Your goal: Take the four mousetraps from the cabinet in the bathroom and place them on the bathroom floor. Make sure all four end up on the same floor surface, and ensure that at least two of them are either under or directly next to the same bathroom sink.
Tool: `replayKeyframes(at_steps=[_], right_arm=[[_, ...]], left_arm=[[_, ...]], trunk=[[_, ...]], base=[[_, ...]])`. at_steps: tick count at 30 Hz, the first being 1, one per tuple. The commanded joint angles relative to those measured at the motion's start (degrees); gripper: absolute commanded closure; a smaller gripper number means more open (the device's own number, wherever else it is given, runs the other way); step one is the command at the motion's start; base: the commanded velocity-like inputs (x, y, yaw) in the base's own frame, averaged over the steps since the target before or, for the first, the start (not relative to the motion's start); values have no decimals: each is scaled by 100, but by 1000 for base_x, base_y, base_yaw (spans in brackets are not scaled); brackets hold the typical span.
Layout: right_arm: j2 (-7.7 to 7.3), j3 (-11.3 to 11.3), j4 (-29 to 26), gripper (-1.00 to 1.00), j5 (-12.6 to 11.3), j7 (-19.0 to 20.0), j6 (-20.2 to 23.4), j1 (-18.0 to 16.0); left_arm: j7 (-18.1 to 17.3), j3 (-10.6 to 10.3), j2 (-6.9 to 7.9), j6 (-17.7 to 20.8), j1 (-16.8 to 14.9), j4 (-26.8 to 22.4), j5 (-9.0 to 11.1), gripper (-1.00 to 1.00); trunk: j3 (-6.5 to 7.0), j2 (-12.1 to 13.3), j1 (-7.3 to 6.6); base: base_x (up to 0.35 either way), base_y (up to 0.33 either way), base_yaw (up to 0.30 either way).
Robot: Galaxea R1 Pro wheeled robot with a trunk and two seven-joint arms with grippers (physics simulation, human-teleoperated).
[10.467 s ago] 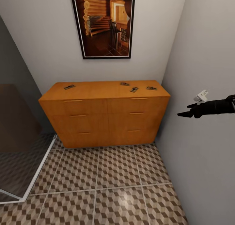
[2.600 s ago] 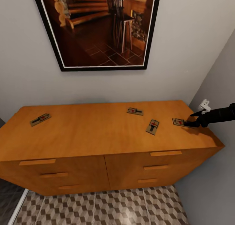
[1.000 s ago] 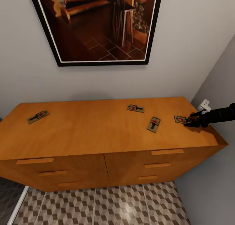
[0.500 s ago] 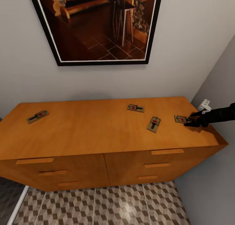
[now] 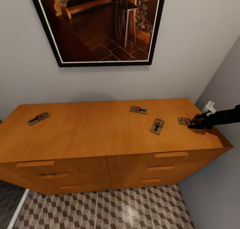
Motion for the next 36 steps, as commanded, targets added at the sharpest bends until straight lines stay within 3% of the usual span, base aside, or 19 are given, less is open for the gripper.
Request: replayKeyframes(at_steps=[1,3,4,36], right_arm=[[-2,42,4,-100,45,16,44,3],[-2,42,4,-100,45,16,42,3],[-2,42,4,100,45,16,42,3],[-11,42,-7,100,20,23,50,13]], left_arm=[[-52,44,2,-20,-7,14,18,-100],[-52,44,2,-20,-7,14,18,-100],[-52,44,2,-20,-7,14,18,-100],[-52,44,2,-20,-7,14,18,-100]], trunk=[[-6,-1,1],[-6,-1,1],[-6,-1,1],[18,-1,1]], base=[[0,0,0],[0,0,0],[0,0,0],[0,0,0]])
